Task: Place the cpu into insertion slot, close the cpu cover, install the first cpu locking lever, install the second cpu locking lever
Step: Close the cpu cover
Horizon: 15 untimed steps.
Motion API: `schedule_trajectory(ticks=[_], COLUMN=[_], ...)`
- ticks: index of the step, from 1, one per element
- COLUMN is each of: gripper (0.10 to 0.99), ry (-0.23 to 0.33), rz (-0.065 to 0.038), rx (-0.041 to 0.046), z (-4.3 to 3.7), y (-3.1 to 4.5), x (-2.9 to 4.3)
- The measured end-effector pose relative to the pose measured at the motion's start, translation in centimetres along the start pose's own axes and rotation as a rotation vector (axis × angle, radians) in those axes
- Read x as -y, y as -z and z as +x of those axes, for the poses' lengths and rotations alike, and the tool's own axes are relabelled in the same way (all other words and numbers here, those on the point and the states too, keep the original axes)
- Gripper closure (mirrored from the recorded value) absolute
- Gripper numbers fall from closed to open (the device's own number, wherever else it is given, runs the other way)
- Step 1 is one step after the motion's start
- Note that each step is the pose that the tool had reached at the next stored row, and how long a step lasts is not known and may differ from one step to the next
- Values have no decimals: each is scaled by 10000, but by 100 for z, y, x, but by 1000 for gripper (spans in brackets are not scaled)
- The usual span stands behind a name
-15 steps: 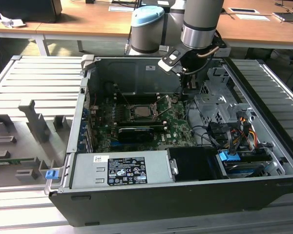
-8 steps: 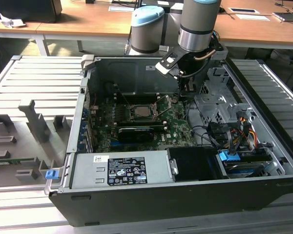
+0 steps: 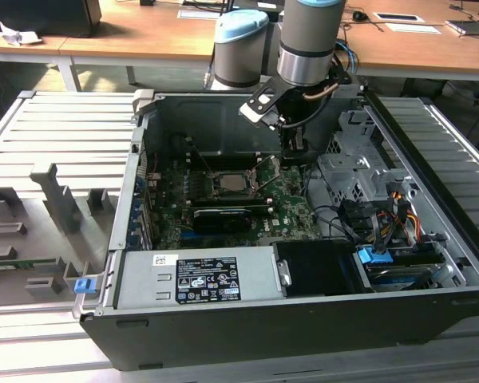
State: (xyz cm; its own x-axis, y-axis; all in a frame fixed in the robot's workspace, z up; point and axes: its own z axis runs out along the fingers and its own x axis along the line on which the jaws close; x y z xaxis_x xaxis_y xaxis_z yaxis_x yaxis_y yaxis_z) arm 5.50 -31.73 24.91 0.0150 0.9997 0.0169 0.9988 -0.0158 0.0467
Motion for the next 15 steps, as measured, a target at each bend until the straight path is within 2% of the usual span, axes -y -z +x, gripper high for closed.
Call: schedule_trajectory(ticks=[2,7,12,15], gripper=[980,980,980,980], ry=[1,1,0,0], rz=[4,4,4,4], rx=[3,0,0,0], z=[0,-2,-4,-4], y=[-1,4,8,9], x=[25,152,249,276])
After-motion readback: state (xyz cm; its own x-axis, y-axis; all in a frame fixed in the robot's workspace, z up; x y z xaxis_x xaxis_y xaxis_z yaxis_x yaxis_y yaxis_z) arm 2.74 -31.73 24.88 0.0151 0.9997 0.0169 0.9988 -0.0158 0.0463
